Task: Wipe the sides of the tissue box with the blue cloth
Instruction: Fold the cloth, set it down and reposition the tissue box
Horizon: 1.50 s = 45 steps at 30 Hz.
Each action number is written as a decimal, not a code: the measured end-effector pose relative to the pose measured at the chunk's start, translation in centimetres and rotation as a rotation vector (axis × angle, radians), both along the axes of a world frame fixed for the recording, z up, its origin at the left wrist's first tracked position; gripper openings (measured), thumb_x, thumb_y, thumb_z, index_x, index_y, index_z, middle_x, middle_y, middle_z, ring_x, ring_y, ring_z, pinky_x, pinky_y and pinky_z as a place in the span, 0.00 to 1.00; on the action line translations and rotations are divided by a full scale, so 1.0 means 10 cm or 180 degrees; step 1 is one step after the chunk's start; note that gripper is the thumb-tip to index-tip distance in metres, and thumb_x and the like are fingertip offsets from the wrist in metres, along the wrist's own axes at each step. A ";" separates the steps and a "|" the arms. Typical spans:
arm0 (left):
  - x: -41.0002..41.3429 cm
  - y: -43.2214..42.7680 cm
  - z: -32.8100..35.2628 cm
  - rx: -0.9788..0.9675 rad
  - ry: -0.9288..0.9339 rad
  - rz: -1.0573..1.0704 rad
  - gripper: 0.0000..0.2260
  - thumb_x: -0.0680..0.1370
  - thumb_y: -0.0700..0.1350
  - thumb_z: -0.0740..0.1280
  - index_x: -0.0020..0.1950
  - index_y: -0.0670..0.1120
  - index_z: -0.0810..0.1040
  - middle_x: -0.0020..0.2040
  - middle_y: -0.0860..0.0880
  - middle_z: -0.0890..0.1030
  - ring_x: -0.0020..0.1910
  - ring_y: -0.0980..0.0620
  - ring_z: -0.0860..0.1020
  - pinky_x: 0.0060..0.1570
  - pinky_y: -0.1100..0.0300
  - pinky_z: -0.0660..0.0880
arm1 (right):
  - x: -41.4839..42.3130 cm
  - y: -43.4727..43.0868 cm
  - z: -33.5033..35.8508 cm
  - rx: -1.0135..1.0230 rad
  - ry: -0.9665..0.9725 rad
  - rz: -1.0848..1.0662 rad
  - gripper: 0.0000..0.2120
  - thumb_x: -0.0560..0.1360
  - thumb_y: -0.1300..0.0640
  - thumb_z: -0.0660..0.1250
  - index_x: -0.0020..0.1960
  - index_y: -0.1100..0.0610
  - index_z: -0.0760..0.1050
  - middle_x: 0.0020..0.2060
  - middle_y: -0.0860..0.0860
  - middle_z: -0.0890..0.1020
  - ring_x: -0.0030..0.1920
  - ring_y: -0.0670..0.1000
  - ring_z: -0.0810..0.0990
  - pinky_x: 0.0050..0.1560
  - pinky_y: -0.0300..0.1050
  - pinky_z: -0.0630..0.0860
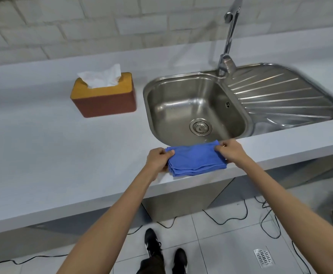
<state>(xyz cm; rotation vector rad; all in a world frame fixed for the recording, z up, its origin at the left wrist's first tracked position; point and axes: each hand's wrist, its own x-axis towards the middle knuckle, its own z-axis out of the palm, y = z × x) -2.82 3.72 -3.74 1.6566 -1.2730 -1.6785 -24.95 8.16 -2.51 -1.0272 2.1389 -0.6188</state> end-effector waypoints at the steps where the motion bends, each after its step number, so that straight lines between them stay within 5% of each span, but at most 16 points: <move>1: -0.01 0.00 -0.01 -0.0167 -0.0181 0.0045 0.09 0.77 0.43 0.67 0.38 0.43 0.73 0.43 0.41 0.78 0.39 0.44 0.76 0.41 0.51 0.79 | 0.00 0.00 -0.01 -0.0024 0.0149 0.0045 0.10 0.74 0.58 0.64 0.40 0.65 0.75 0.36 0.58 0.75 0.39 0.57 0.74 0.45 0.52 0.76; 3: -0.02 0.02 -0.03 -0.0545 -0.0632 0.0051 0.09 0.75 0.42 0.69 0.36 0.44 0.73 0.43 0.40 0.79 0.40 0.43 0.77 0.48 0.48 0.79 | 0.00 0.00 -0.04 -0.0044 0.0426 0.0129 0.13 0.75 0.56 0.65 0.47 0.68 0.78 0.39 0.59 0.80 0.41 0.59 0.77 0.46 0.49 0.75; 5: -0.03 0.06 -0.05 -0.0920 -0.1058 -0.0027 0.06 0.74 0.43 0.71 0.45 0.41 0.77 0.47 0.40 0.81 0.45 0.42 0.79 0.50 0.51 0.77 | 0.02 0.00 -0.06 -0.0035 0.0631 0.0204 0.13 0.75 0.55 0.66 0.53 0.64 0.78 0.48 0.60 0.82 0.49 0.61 0.79 0.46 0.45 0.71; 7: -0.05 0.09 -0.09 -0.1224 -0.1498 -0.0134 0.16 0.73 0.46 0.71 0.58 0.42 0.74 0.56 0.42 0.78 0.51 0.43 0.78 0.50 0.53 0.75 | 0.03 0.00 -0.07 -0.0062 0.0799 0.0255 0.16 0.74 0.55 0.67 0.59 0.61 0.74 0.55 0.59 0.80 0.56 0.61 0.78 0.50 0.45 0.70; 10: -0.04 0.10 -0.11 -0.1558 -0.1883 -0.0256 0.23 0.73 0.48 0.72 0.63 0.45 0.69 0.62 0.44 0.74 0.56 0.44 0.76 0.50 0.53 0.75 | 0.03 -0.04 -0.03 -0.0066 0.1065 0.0400 0.22 0.72 0.58 0.69 0.65 0.59 0.69 0.61 0.60 0.73 0.57 0.61 0.76 0.51 0.46 0.70; 14: 0.01 0.02 -0.07 -0.1339 -0.1545 -0.0227 0.25 0.73 0.51 0.71 0.66 0.45 0.67 0.64 0.43 0.73 0.59 0.43 0.76 0.54 0.52 0.74 | 0.13 -0.17 0.09 -0.0180 0.1048 0.0471 0.24 0.69 0.61 0.69 0.65 0.57 0.71 0.60 0.60 0.72 0.57 0.60 0.76 0.53 0.46 0.71; 19: 0.25 -0.20 0.18 -0.1182 -0.0813 0.0352 0.21 0.78 0.53 0.64 0.66 0.44 0.67 0.55 0.43 0.78 0.57 0.42 0.78 0.60 0.50 0.74 | 0.51 -0.53 0.26 -0.0812 0.0271 0.0577 0.15 0.72 0.60 0.68 0.58 0.60 0.76 0.40 0.52 0.76 0.45 0.53 0.77 0.39 0.34 0.65; 22: 0.48 -0.40 0.35 -0.1171 -0.0533 0.0739 0.19 0.79 0.51 0.61 0.66 0.42 0.67 0.49 0.46 0.75 0.55 0.41 0.79 0.60 0.46 0.75 | 0.82 -0.83 0.35 -0.1042 -0.0052 0.0674 0.15 0.74 0.58 0.68 0.59 0.61 0.76 0.32 0.45 0.73 0.43 0.49 0.74 0.45 0.37 0.70; 28: 1.03 -0.96 0.55 -0.1240 -0.0361 0.1578 0.18 0.80 0.48 0.59 0.67 0.41 0.66 0.57 0.39 0.77 0.58 0.38 0.77 0.61 0.43 0.73 | 1.41 -1.49 0.48 -0.1247 -0.0340 0.0948 0.23 0.74 0.54 0.69 0.66 0.61 0.71 0.42 0.54 0.78 0.48 0.50 0.76 0.54 0.45 0.72; 34: 1.51 -1.50 0.55 -0.1160 -0.0561 0.1791 0.24 0.80 0.48 0.58 0.73 0.40 0.59 0.70 0.37 0.67 0.67 0.37 0.70 0.66 0.44 0.70 | 1.77 -2.06 0.44 -0.1161 -0.0308 0.1063 0.34 0.72 0.50 0.71 0.72 0.61 0.63 0.54 0.57 0.76 0.59 0.56 0.76 0.50 0.42 0.68; 38: 1.68 -1.79 0.49 -0.1043 -0.0598 0.1802 0.26 0.81 0.49 0.56 0.77 0.42 0.52 0.75 0.38 0.61 0.71 0.38 0.65 0.67 0.47 0.65 | 1.93 -2.33 0.34 -0.1207 -0.0258 0.0976 0.37 0.72 0.50 0.71 0.74 0.61 0.60 0.66 0.59 0.74 0.65 0.58 0.74 0.59 0.47 0.71; 41: 1.77 -1.99 0.43 -0.1080 -0.0499 0.1742 0.26 0.82 0.49 0.54 0.77 0.43 0.51 0.75 0.39 0.62 0.71 0.40 0.65 0.67 0.48 0.65 | 1.99 -2.49 0.29 -0.1362 -0.0214 0.0898 0.31 0.71 0.52 0.72 0.69 0.60 0.67 0.59 0.58 0.79 0.56 0.57 0.79 0.51 0.45 0.74; 45: 1.80 -2.19 0.36 -0.1349 -0.0544 0.1703 0.20 0.82 0.47 0.55 0.71 0.41 0.63 0.66 0.40 0.72 0.61 0.43 0.73 0.54 0.55 0.68 | 1.99 -2.65 0.25 -0.1506 -0.0312 0.0832 0.28 0.69 0.55 0.74 0.66 0.59 0.71 0.54 0.55 0.82 0.46 0.51 0.79 0.47 0.42 0.74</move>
